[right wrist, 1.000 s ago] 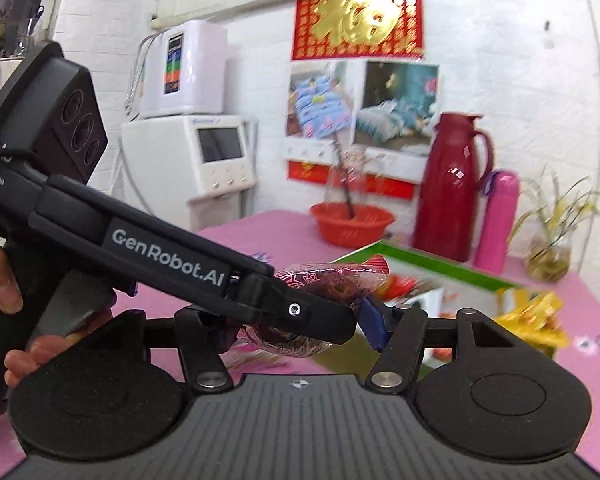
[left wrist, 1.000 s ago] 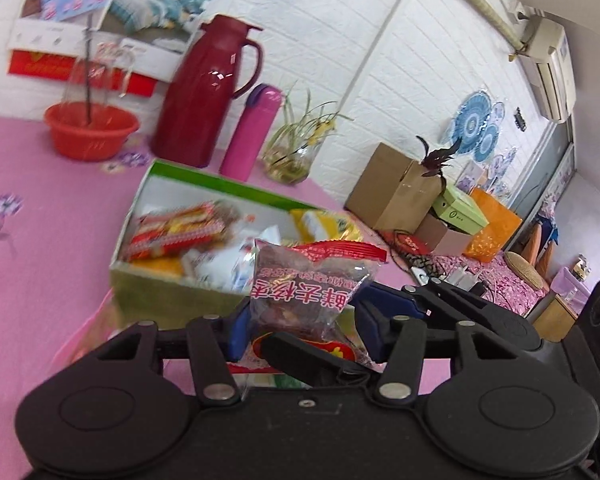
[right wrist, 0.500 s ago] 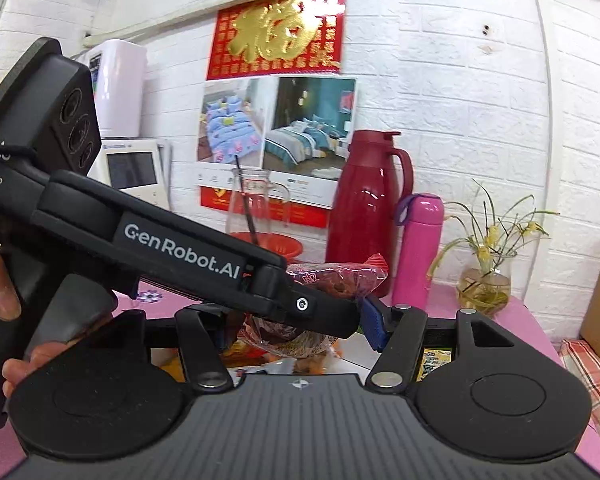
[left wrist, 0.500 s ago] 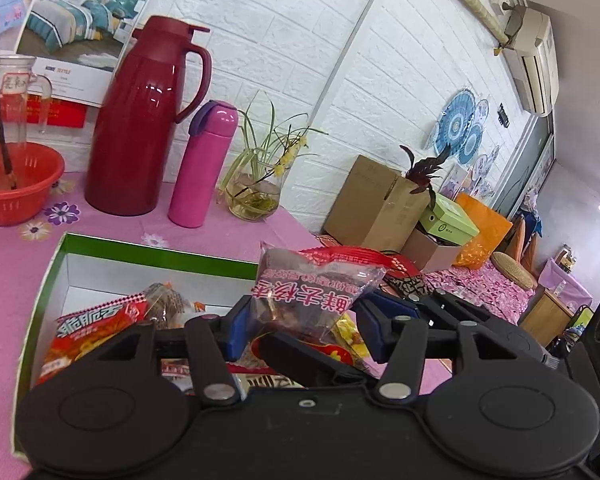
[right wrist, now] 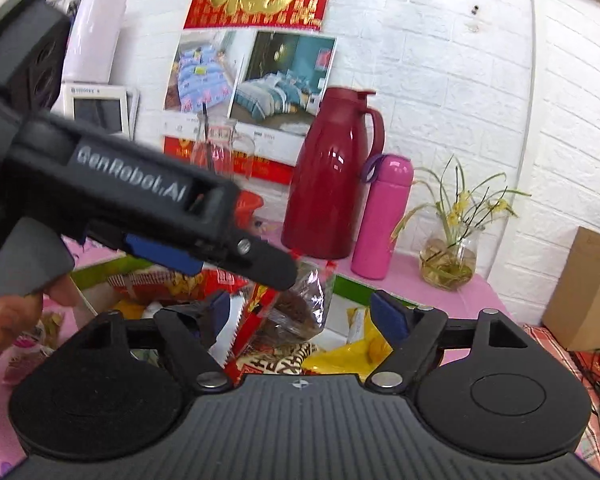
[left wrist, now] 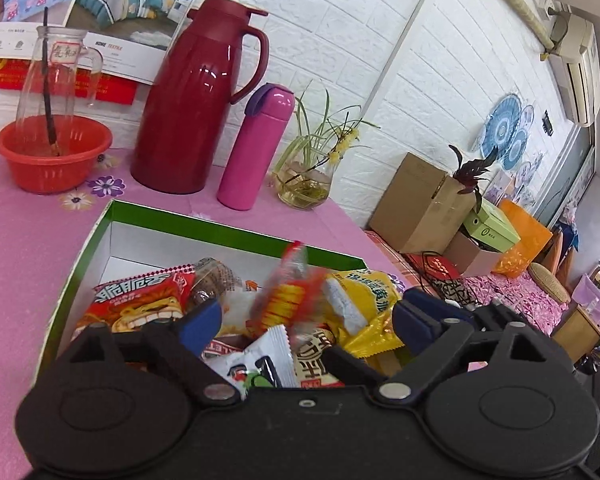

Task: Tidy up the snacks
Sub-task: 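Move both tools toward the clear pink-edged bag of seeds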

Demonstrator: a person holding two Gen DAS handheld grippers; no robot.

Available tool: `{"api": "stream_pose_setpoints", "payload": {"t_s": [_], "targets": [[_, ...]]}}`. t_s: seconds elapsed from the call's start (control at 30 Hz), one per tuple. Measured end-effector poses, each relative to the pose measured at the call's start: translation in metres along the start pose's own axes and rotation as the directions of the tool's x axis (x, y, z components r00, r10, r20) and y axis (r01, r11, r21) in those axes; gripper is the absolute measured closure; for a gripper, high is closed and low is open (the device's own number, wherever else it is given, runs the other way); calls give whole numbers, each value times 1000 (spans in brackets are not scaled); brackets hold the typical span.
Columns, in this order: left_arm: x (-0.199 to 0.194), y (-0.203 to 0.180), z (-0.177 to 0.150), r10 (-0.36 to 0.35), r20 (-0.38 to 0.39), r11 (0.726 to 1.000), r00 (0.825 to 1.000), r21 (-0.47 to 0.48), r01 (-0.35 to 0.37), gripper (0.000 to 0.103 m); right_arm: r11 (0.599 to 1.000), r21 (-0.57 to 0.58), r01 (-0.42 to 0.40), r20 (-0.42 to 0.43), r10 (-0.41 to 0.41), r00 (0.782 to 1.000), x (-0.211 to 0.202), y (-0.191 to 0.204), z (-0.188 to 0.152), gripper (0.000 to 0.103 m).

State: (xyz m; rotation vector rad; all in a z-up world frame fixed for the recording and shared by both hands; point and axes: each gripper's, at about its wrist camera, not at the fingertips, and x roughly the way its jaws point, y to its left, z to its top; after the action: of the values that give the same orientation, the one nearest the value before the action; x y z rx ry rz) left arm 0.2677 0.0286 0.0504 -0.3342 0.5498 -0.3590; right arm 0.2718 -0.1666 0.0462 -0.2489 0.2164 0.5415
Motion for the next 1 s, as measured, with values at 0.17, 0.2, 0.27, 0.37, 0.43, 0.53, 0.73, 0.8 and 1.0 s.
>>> {"api": "stream_pose_setpoints", "payload": {"t_s": [0.17, 0.2, 0.27, 0.37, 0.43, 0.53, 0.73, 0.8, 1.0], "targets": [[-37, -11, -7, 16, 24, 1000, 1000, -3, -16, 0, 1000, 5, 4, 69, -5, 998, -34, -1, 8, 0], [-46, -13, -11, 19, 29, 1000, 999, -8, -19, 0, 1000, 4, -5, 73, 5, 997, -42, 0, 8, 0], [-63, -14, -20, 22, 36, 1000, 999, -19, -21, 0, 1000, 8, -21, 78, 21, 997, -57, 1, 5, 0], [-86, -16, -38, 61, 37, 998, 997, -24, -60, 0, 1000, 6, -24, 89, 24, 996, -80, 5, -6, 0], [-100, -12, -53, 70, 40, 997, 997, -38, -69, 0, 1000, 17, -26, 77, 25, 997, -91, 7, -14, 0], [-116, -3, -80, 80, 30, 993, 996, -87, -77, 0, 997, 58, -57, 41, 55, 998, -102, 10, -27, 0], [-129, 26, -120, 206, -15, 970, 978, -125, -206, 0, 988, 98, -121, -40, 126, 991, -103, 26, -49, 0], [-130, 38, -121, 253, -23, 956, 967, -147, -254, 0, 986, 95, -138, -59, 144, 988, -99, 33, -51, 0], [-118, 63, -100, 281, 5, 947, 960, -165, -277, 0, 983, 82, -164, -90, 171, 981, -94, 52, -52, 0]]}}
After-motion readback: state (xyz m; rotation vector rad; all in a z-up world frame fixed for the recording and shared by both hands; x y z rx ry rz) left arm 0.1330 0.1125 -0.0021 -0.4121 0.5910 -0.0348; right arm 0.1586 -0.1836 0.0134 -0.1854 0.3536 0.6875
